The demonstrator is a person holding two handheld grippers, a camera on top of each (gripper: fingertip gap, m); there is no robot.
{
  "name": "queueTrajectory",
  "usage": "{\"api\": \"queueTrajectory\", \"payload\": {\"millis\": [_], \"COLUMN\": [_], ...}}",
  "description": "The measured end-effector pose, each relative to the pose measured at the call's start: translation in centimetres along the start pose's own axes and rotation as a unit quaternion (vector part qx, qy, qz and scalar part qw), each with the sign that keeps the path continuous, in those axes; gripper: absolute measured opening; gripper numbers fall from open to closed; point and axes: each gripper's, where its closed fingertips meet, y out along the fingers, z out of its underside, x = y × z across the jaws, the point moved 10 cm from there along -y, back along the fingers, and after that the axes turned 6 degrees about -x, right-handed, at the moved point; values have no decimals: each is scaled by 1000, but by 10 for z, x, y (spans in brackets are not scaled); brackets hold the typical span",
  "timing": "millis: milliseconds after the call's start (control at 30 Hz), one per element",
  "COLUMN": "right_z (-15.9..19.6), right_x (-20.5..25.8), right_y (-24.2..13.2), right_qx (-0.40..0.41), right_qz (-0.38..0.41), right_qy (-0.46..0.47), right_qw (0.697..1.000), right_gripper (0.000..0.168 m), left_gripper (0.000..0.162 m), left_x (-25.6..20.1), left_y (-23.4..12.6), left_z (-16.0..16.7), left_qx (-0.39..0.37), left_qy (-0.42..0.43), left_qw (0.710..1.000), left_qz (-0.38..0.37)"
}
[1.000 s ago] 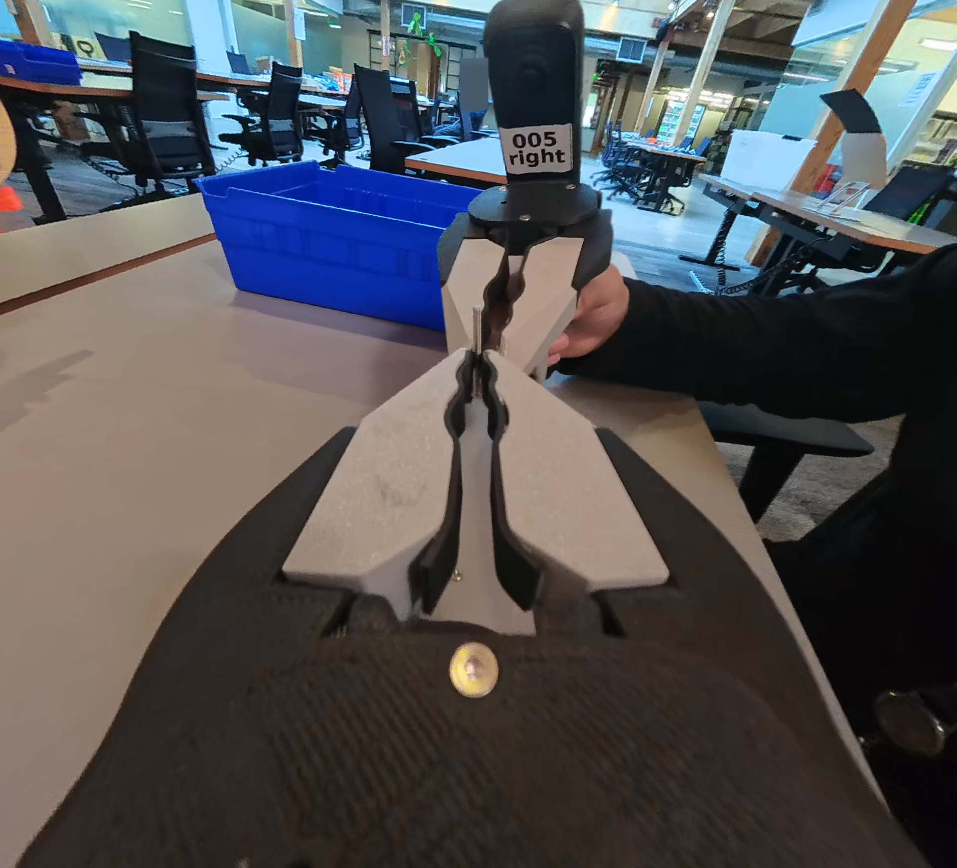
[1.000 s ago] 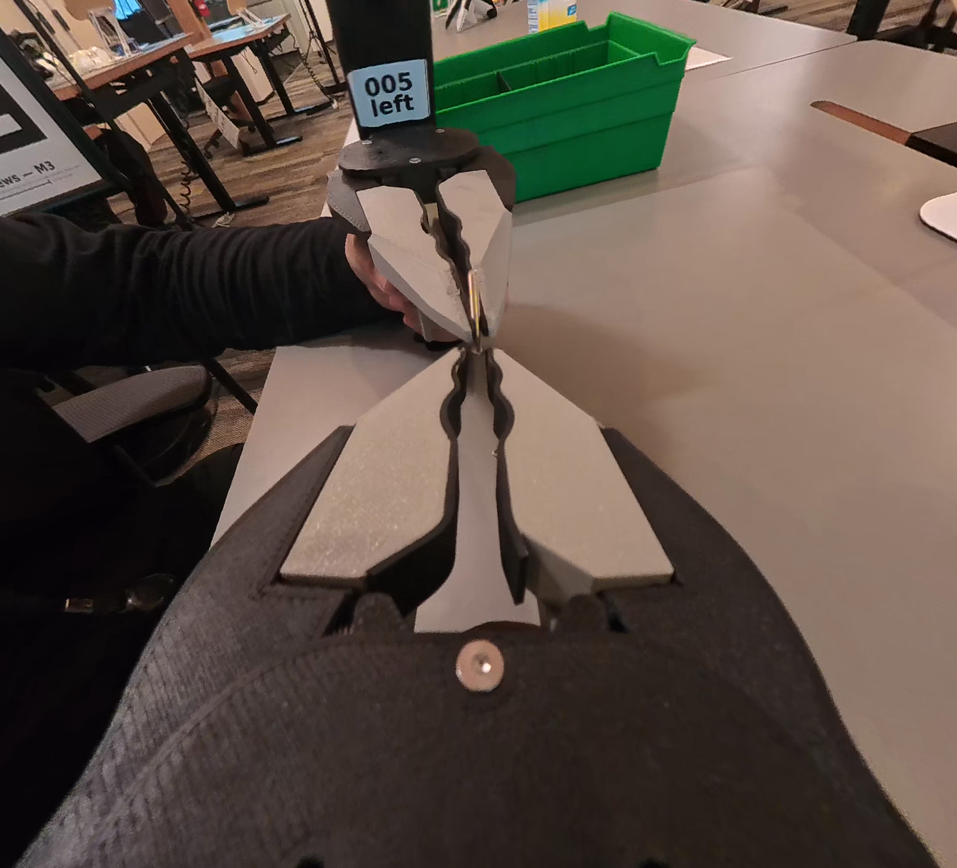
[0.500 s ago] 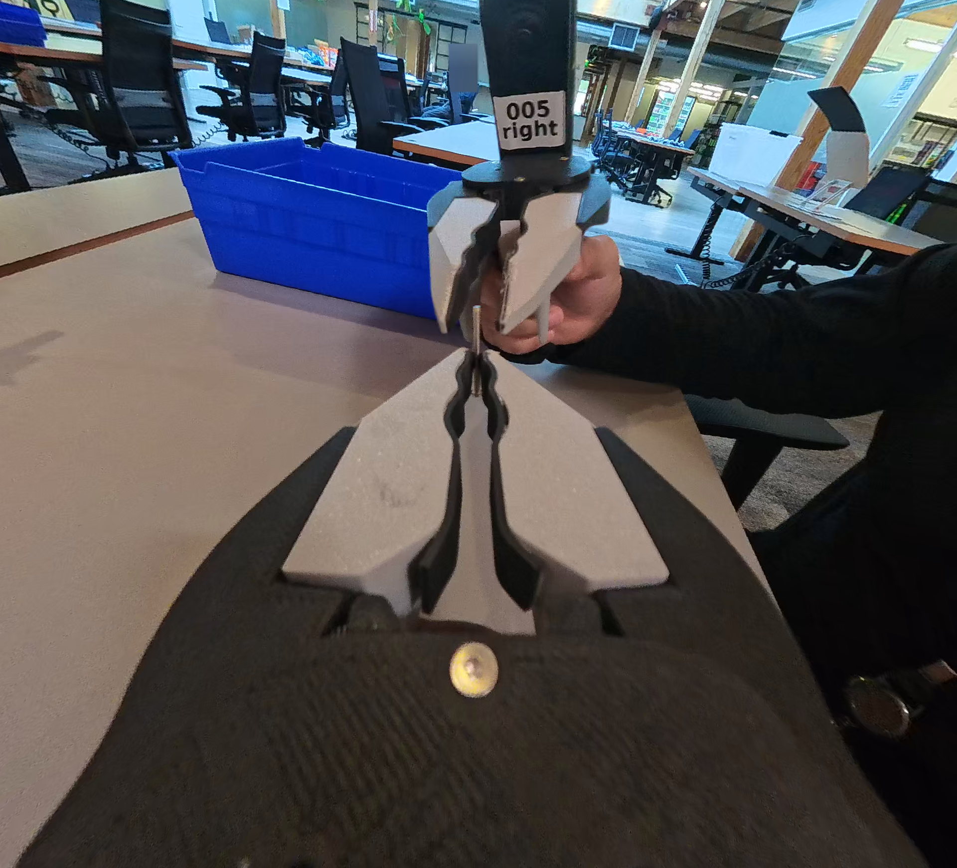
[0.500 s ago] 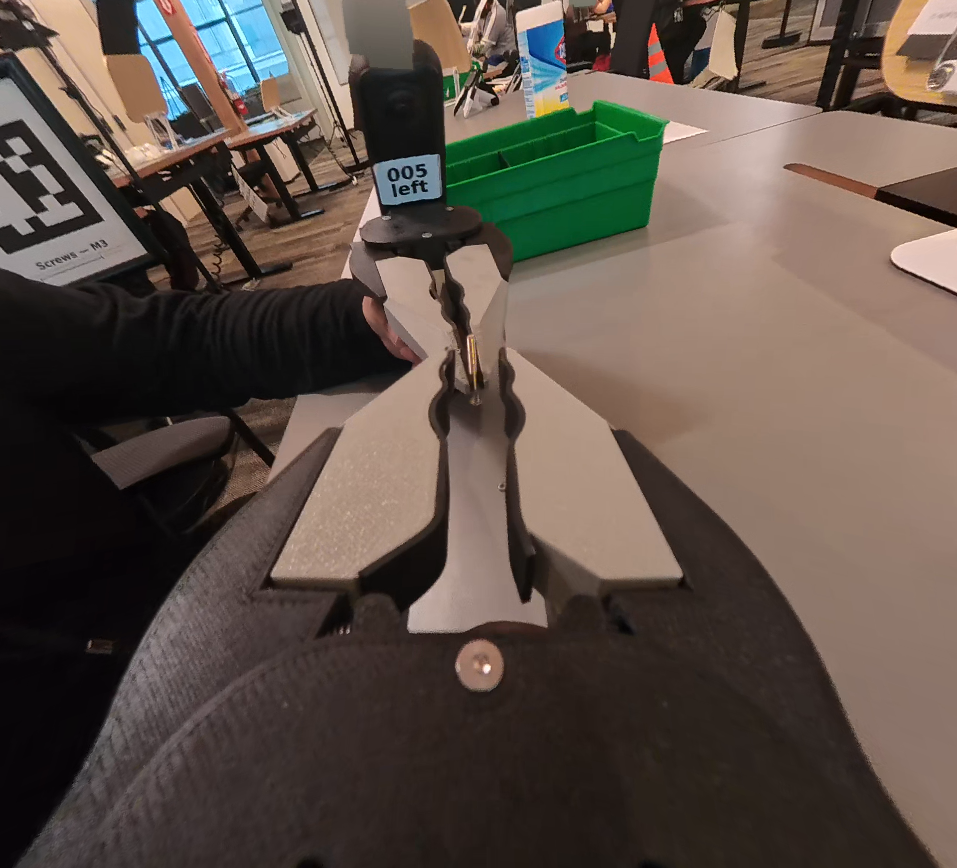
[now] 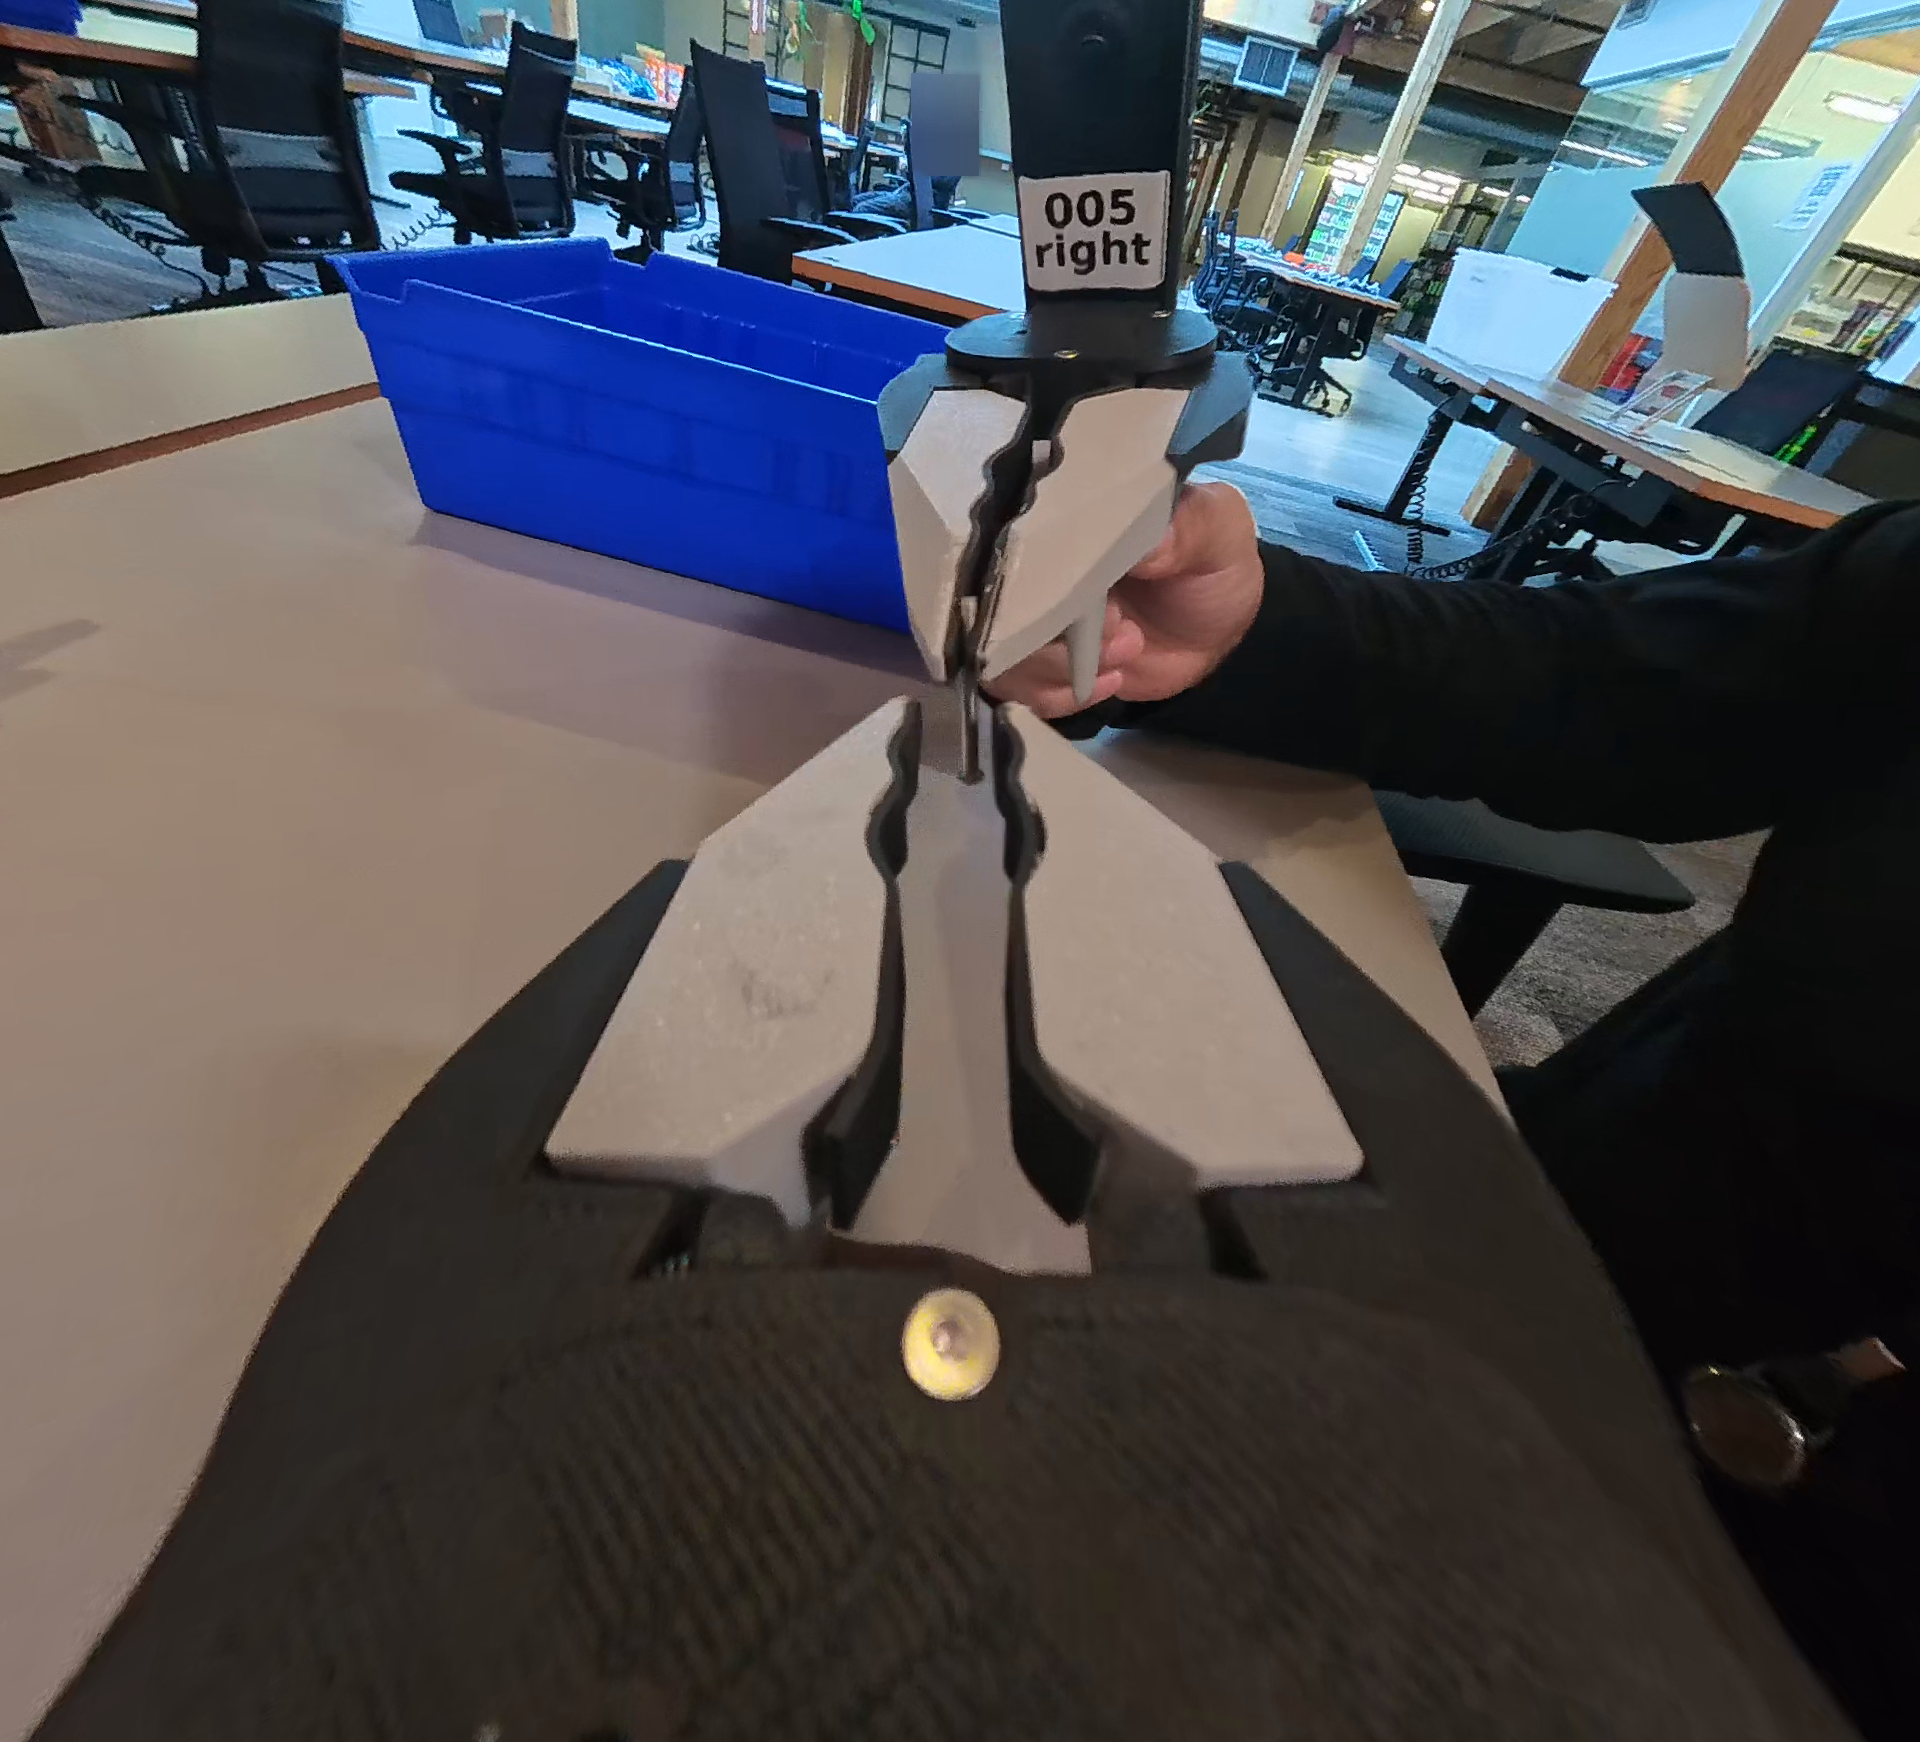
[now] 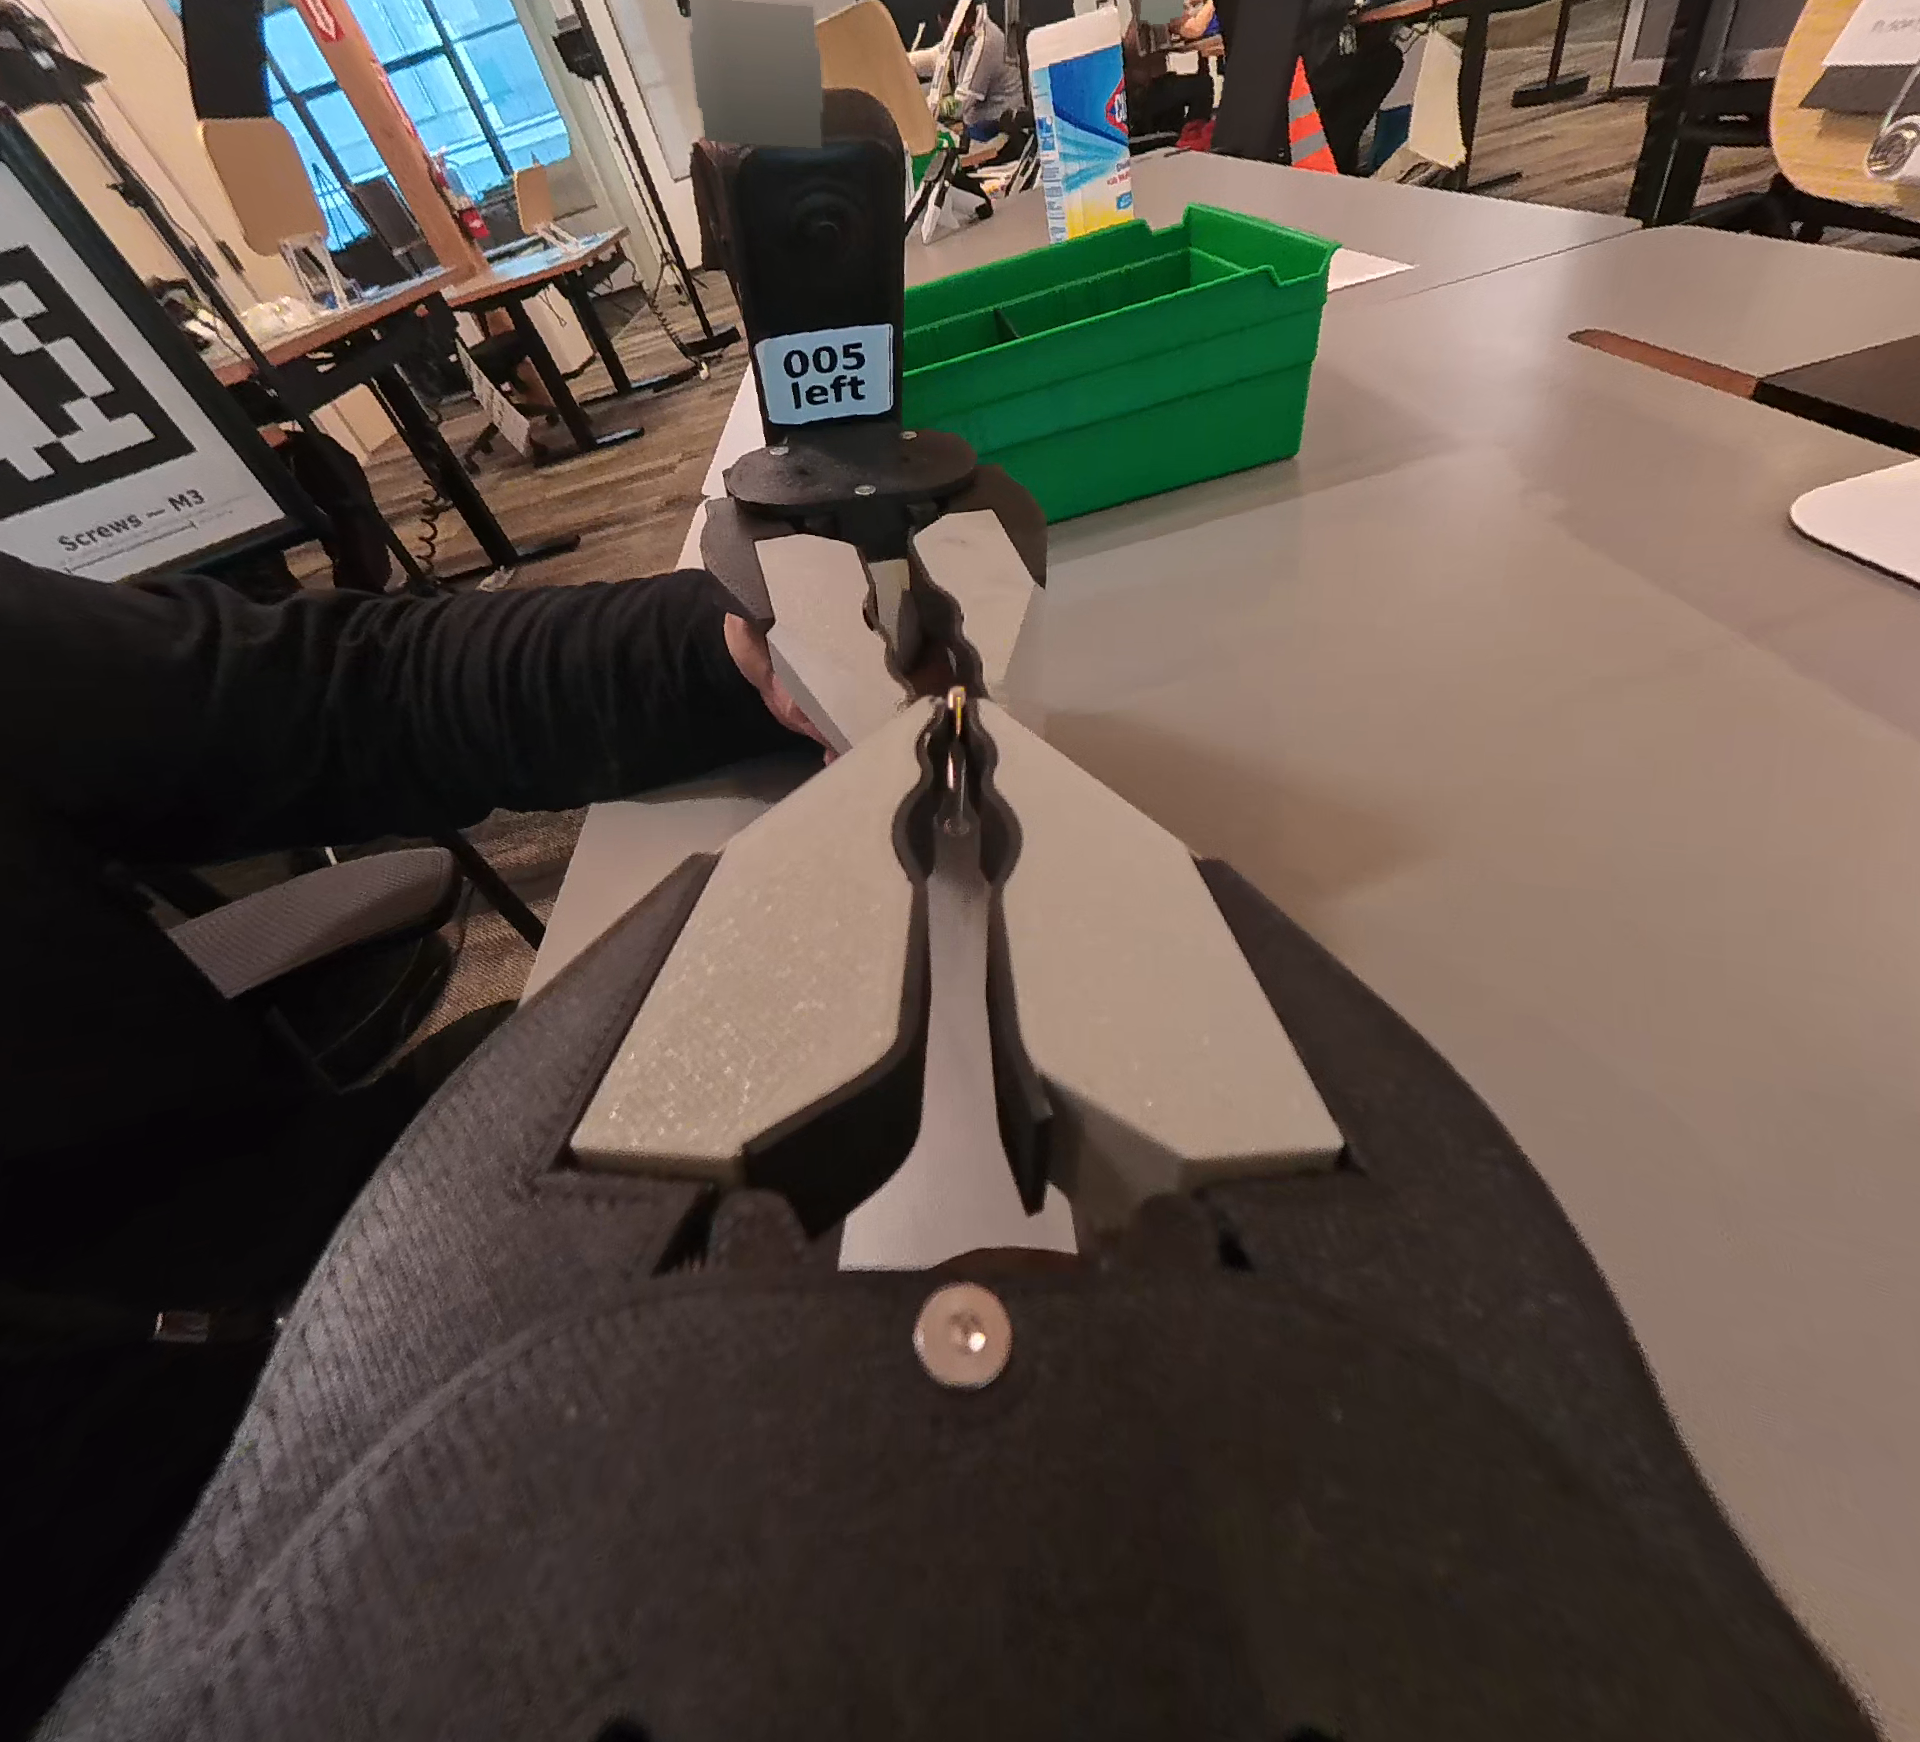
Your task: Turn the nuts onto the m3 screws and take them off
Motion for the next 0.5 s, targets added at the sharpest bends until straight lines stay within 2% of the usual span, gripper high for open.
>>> {"api": "queueTrajectory", "payload": {"millis": [133, 500], "right_z": [0, -1], "right_x": [-1, -1], "right_y": [0, 0], "right_qx": [-8, -24], "right_qz": [0, -1], "right_qy": [6, 13], "right_qw": [1000, 1000], "right_gripper": [0, 0], "left_gripper": [1, 3], "left_x": [-1, -2], "left_y": [0, 1], "left_z": [0, 0], "left_qx": [-8, -7], "left_qy": [4, -3], "left_qw": [1000, 1000], "left_qz": [3, 7]}}
